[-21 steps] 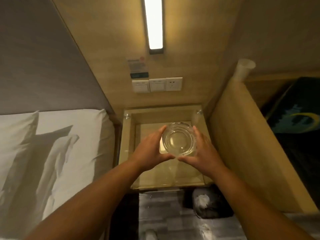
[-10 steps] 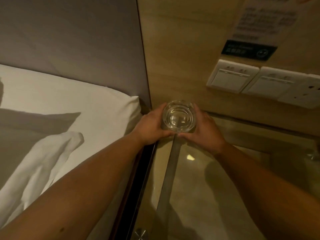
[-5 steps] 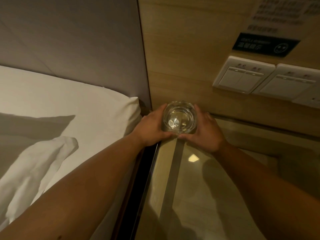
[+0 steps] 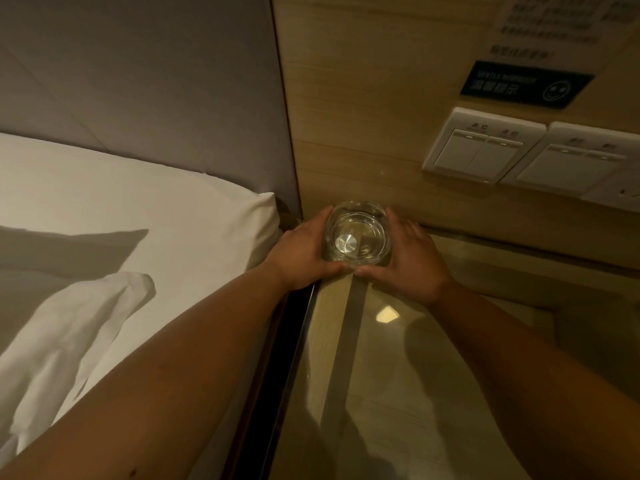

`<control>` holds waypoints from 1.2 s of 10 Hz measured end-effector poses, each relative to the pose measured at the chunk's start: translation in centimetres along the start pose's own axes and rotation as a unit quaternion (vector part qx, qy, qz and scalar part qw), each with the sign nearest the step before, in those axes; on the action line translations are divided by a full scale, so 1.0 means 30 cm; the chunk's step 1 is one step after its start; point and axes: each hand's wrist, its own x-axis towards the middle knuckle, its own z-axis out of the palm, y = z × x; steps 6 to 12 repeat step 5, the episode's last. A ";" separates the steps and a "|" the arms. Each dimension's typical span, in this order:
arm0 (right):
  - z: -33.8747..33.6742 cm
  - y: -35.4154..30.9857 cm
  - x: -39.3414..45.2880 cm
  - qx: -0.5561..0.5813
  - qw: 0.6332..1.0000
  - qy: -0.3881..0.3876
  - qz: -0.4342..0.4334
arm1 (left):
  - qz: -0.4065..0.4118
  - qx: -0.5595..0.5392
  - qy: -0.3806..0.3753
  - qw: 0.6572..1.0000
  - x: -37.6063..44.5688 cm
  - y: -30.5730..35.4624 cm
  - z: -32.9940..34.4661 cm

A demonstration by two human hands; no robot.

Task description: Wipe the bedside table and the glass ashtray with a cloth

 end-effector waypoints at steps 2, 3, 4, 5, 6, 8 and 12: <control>-0.031 -0.013 -0.017 0.011 0.999 -0.022 0.036 | -0.018 0.080 -0.009 0.997 -0.013 0.023 -0.023; -0.079 -0.018 -0.054 -0.018 0.998 -0.037 0.036 | -0.003 0.153 -0.001 0.988 -0.046 0.067 -0.057; -0.153 -0.040 -0.110 -0.070 0.997 -0.002 0.017 | 0.016 0.242 0.022 0.970 -0.095 0.119 -0.102; -0.231 -0.097 -0.179 -0.144 0.989 0.038 0.014 | 0.035 0.302 0.043 0.952 -0.168 0.190 -0.146; -0.231 -0.097 -0.179 -0.144 0.989 0.038 0.014 | 0.035 0.302 0.043 0.952 -0.168 0.190 -0.146; -0.231 -0.097 -0.179 -0.144 0.989 0.038 0.014 | 0.035 0.302 0.043 0.952 -0.168 0.190 -0.146; -0.231 -0.097 -0.179 -0.144 0.989 0.038 0.014 | 0.035 0.302 0.043 0.952 -0.168 0.190 -0.146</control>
